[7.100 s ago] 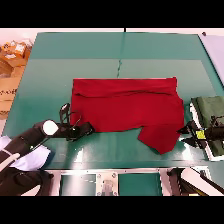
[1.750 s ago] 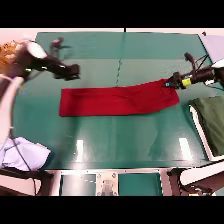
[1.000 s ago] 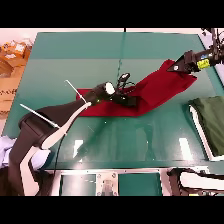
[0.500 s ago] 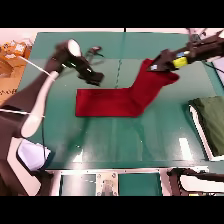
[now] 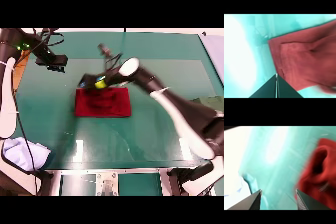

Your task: Fold the shirts.

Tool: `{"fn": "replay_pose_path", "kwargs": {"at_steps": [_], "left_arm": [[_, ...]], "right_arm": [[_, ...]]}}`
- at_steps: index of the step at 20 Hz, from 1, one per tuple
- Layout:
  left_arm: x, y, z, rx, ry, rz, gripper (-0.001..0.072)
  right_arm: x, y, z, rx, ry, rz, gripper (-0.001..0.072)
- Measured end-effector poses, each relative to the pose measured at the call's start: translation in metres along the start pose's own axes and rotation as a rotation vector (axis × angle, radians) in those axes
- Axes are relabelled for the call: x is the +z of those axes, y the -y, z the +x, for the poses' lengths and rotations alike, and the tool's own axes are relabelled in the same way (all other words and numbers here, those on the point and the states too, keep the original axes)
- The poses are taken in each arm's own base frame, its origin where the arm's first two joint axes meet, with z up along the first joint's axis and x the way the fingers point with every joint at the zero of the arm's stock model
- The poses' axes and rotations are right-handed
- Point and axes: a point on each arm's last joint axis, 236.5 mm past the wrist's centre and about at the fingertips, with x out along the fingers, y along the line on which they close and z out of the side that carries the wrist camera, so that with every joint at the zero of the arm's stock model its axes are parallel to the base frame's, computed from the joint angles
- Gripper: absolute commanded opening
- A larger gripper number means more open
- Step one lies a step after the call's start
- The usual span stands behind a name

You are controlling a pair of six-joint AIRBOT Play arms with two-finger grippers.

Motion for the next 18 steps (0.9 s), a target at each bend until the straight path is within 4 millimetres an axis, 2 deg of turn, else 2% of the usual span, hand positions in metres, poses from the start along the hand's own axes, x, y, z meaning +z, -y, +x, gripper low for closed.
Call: {"fn": "replay_pose_path", "kwargs": {"at_steps": [1, 2, 3, 4, 6, 8, 11, 12, 13, 14, 16, 18], "left_arm": [[-0.001, -0.002, -0.001, 0.000, -0.001, -0.004, 0.0027], [-0.001, -0.005, -0.004, 0.005, 0.003, -0.007, 0.0027], [-0.001, -0.008, -0.005, 0.010, 0.004, -0.012, 0.0027], [-0.001, -0.009, -0.005, 0.013, 0.002, -0.013, 0.0027], [-0.001, -0.008, -0.006, 0.012, 0.006, -0.010, 0.0027], [0.000, -0.010, -0.006, 0.015, 0.009, -0.012, 0.0027], [0.000, -0.012, -0.006, 0.024, 0.008, -0.013, 0.0027], [-0.001, -0.013, -0.006, 0.026, 0.007, -0.014, 0.0027], [-0.001, -0.013, -0.006, 0.029, 0.007, -0.013, 0.0028], [-0.001, -0.014, -0.006, 0.033, 0.006, -0.014, 0.0027], [-0.001, -0.016, -0.007, 0.038, 0.007, -0.015, 0.0028], [-0.001, -0.016, -0.006, 0.038, 0.007, -0.014, 0.0027]], "right_arm": [[-0.007, -0.003, 0.016, 0.007, 0.004, 0.006, 0.0385], [-0.013, -0.004, 0.026, 0.010, -0.001, 0.013, 0.0031], [-0.016, -0.002, 0.029, 0.010, -0.013, 0.015, 0.0019], [-0.017, 0.002, 0.026, 0.010, -0.027, 0.020, 0.0018], [-0.006, 0.020, 0.008, -0.001, -0.040, 0.034, 0.0017], [0.011, 0.046, -0.026, -0.027, -0.044, 0.052, 0.0017], [0.033, 0.109, -0.096, -0.127, -0.003, 0.116, 0.0023], [0.036, 0.134, -0.122, -0.164, 0.022, 0.158, 0.0135], [0.035, 0.160, -0.143, -0.198, 0.038, 0.204, 0.0387], [0.030, 0.186, -0.162, -0.231, 0.046, 0.255, 0.0476], [0.014, 0.226, -0.185, -0.272, 0.051, 0.344, 0.0475], [-0.007, 0.253, -0.190, -0.296, 0.027, 0.402, 0.0475]]}}
